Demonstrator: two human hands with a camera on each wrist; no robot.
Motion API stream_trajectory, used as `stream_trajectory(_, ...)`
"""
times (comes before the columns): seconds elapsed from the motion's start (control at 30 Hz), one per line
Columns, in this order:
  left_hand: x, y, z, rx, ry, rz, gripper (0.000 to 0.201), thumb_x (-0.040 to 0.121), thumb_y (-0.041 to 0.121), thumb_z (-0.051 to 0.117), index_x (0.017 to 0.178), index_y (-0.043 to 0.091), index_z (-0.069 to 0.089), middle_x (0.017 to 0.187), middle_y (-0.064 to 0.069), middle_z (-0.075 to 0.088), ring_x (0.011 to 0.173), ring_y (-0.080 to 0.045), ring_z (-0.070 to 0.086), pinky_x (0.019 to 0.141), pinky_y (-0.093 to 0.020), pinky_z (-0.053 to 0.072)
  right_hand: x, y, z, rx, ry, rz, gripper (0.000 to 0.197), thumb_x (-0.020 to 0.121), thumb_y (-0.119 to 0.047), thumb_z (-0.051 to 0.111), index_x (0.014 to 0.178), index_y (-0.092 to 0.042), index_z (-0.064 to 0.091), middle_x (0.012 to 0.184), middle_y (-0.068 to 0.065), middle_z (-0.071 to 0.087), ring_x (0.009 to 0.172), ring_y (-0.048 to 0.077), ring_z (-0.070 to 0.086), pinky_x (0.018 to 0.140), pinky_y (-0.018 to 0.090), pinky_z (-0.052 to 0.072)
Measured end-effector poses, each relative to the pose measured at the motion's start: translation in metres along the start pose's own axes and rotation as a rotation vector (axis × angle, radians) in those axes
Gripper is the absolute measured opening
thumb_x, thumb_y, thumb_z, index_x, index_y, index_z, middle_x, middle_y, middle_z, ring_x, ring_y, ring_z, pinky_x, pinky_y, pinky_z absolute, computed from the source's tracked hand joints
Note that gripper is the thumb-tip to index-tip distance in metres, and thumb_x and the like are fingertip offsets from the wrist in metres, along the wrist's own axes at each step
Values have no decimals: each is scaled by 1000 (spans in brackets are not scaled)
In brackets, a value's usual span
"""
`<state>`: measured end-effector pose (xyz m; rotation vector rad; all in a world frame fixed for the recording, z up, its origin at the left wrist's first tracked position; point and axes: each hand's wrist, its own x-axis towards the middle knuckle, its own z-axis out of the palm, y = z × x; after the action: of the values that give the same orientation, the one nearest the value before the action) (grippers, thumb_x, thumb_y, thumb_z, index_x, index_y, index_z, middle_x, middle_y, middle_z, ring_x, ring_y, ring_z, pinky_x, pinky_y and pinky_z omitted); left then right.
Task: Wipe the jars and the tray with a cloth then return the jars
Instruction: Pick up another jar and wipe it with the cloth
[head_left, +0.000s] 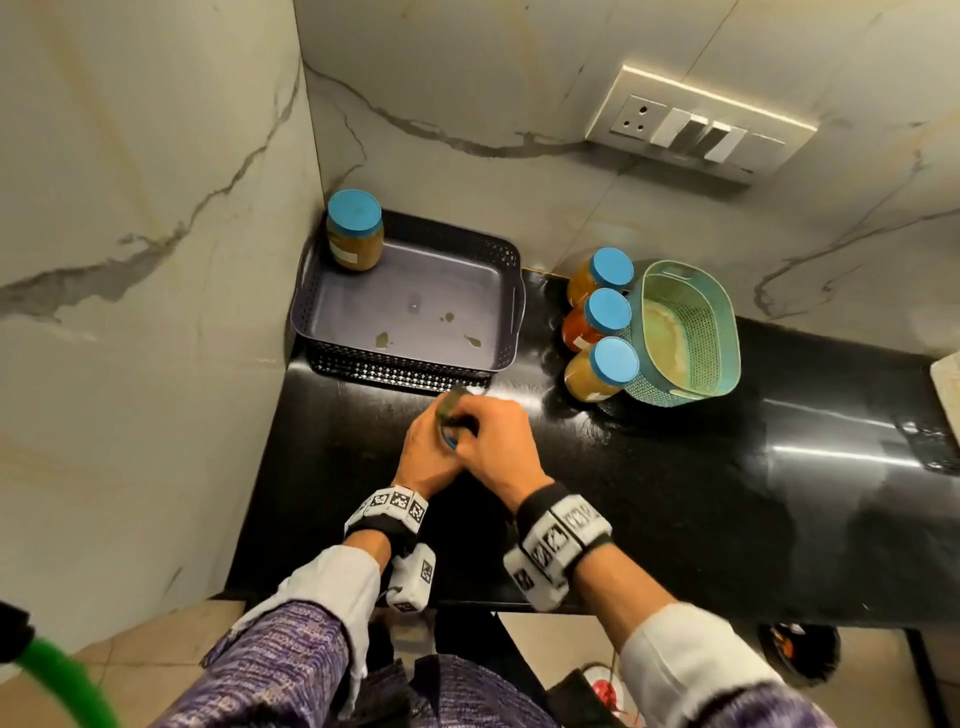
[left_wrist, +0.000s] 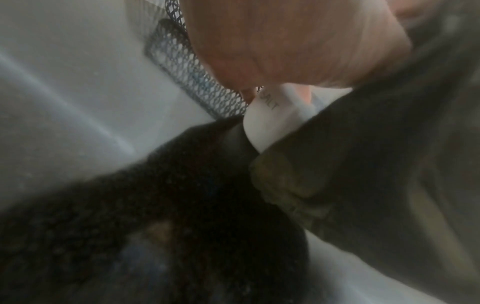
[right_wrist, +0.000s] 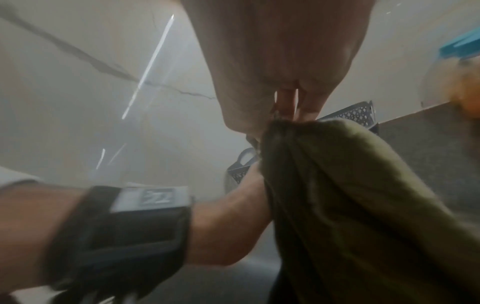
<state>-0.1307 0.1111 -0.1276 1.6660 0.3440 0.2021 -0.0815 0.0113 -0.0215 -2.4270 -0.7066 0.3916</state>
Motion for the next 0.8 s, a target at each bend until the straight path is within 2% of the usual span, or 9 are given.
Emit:
stream_trajectory(0.1,1,3,-1,43,-14,-48,42,78,25,81,116,30,64,108,9,75,104,-14,73,91,-39,59,19,11,-10,-11,100,84,24,73,-7,72,92,-21,80,90,-2,79,86,21,72,75,22,48)
stream_trajectory(0.17,1,6,-2,14,-51,-32,54,71,31,90,119,31,65,112,9,74,105,-13,73,92,-39,59,-1,22,-13,-51,142,141,26,73,-9,72,93,-23,80,92,-4,79,88,20,72,79,25,52)
stream_trajectory(0.3,-5,4,-1,-19,-18,51,36,80,14,70,115,23,68,112,3,74,106,-23,72,95,-51,58,-26,4,6,-28,15,62,26,68,-12,68,90,-23,78,91,-4,79,88,22,73,85,34,57)
stream_trajectory(0.37,-2,0,-1,2,30,4,30,85,20,63,115,23,67,114,1,74,110,-26,72,98,-49,57,-1,-4,8,2,13,18,21,70,-14,71,88,-22,77,88,-4,78,85,22,72,80,36,57)
stream_trajectory(0.47,0,3,-2,47,5,-56,38,82,26,78,118,30,66,112,10,75,106,-13,73,94,-40,59,19,13,-7,14,125,87,23,73,-7,73,91,-20,79,90,-3,79,86,21,72,78,29,56)
stream_trajectory(0.53,-1,9,-2,50,-37,-49,52,73,29,91,119,33,66,112,13,74,105,-8,72,92,-34,58,1,25,-12,-30,165,143,25,73,-7,71,92,-22,80,91,-3,79,87,20,73,81,29,56)
stream_trajectory(0.63,-6,8,-2,-13,-22,9,46,76,16,76,120,29,68,114,8,74,108,-17,72,97,-46,58,-31,13,3,-37,64,92,27,69,-10,68,91,-23,78,92,-4,79,89,20,72,84,33,57)
stream_trajectory(0.7,-5,4,-3,3,14,29,41,82,6,65,121,21,68,117,3,74,112,-21,71,100,-52,56,-19,-3,11,-2,21,27,24,69,-12,70,90,-22,76,90,-4,78,86,20,71,81,32,56)
stream_trajectory(0.8,-2,2,-2,80,38,-51,36,88,12,69,121,27,66,114,9,74,107,-12,72,96,-47,58,15,4,0,34,110,84,22,74,-11,73,93,-23,79,91,-4,79,87,19,72,78,25,54)
